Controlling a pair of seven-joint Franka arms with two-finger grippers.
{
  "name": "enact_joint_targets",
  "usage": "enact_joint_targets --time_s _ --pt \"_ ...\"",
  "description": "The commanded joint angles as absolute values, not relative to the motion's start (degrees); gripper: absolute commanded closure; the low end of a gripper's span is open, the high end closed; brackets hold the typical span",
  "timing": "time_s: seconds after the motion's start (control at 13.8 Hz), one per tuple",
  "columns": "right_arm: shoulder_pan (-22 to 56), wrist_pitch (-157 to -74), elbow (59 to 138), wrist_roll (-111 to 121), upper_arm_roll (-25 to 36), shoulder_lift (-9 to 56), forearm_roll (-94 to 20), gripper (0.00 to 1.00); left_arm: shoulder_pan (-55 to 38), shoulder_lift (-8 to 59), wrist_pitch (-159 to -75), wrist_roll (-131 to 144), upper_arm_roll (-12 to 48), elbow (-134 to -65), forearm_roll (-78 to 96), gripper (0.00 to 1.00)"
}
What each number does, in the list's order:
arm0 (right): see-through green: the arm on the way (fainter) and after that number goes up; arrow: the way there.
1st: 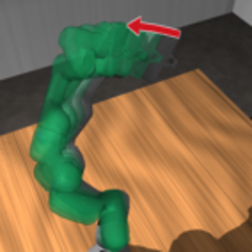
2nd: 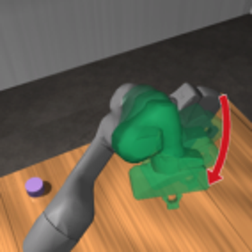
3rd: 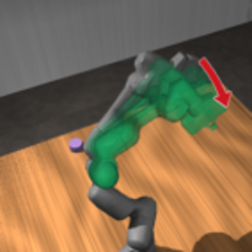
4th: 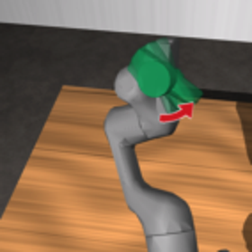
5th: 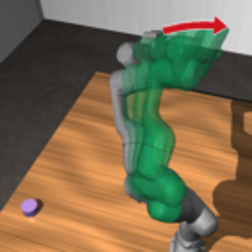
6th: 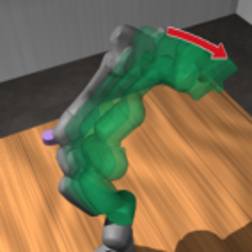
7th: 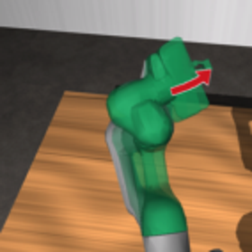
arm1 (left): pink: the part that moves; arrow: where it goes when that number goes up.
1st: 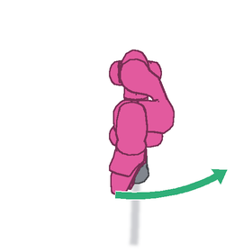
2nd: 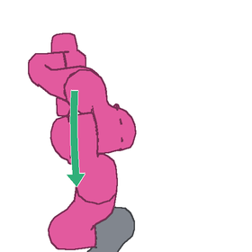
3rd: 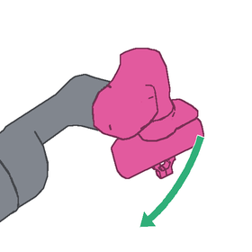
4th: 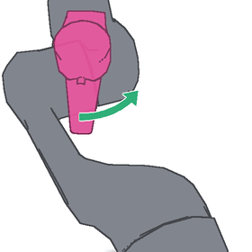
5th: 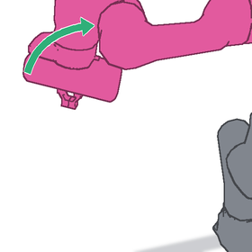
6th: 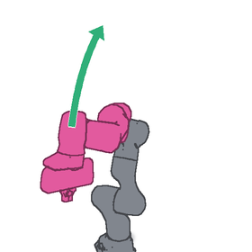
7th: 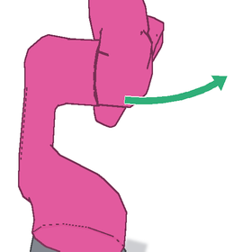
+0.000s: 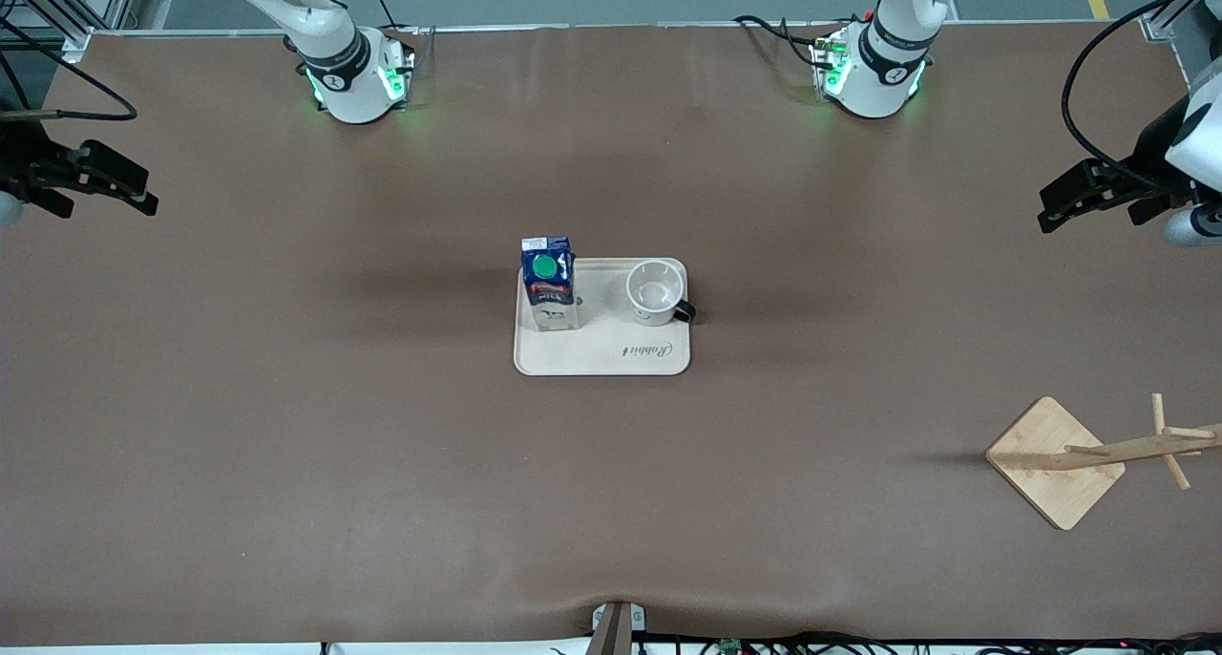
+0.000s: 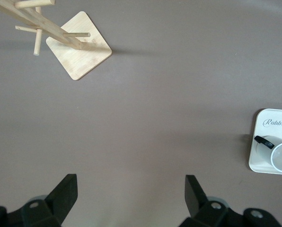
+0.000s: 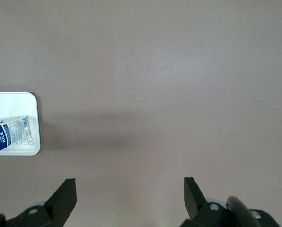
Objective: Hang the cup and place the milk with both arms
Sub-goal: 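Move the left gripper over the white mug on the tray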
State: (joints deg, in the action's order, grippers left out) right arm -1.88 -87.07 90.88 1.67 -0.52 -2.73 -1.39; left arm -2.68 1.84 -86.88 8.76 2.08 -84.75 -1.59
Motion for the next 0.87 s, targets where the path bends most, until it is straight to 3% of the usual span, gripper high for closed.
enact_joint_targets --time_s 0.0,0.36,0.79 --pt "-3.0 -86.4 90.0 2.3 -1.1 -2.9 -2.3 0.00 -2.5 1.3 -86.9 8.9 2.4 -84.6 -2.6 0.00" --pt "-3.1 -86.3 90.1 2.2 -1.1 -2.9 -2.3 0.00 -2.5 1.8 -86.8 9.1 2.3 -84.9 -2.5 0.00" --pt "-3.2 -86.3 90.1 2.2 -1.1 -2.9 -2.3 0.00 -10.1 7.7 -86.7 23.9 6.1 -86.0 -2.5 0.00"
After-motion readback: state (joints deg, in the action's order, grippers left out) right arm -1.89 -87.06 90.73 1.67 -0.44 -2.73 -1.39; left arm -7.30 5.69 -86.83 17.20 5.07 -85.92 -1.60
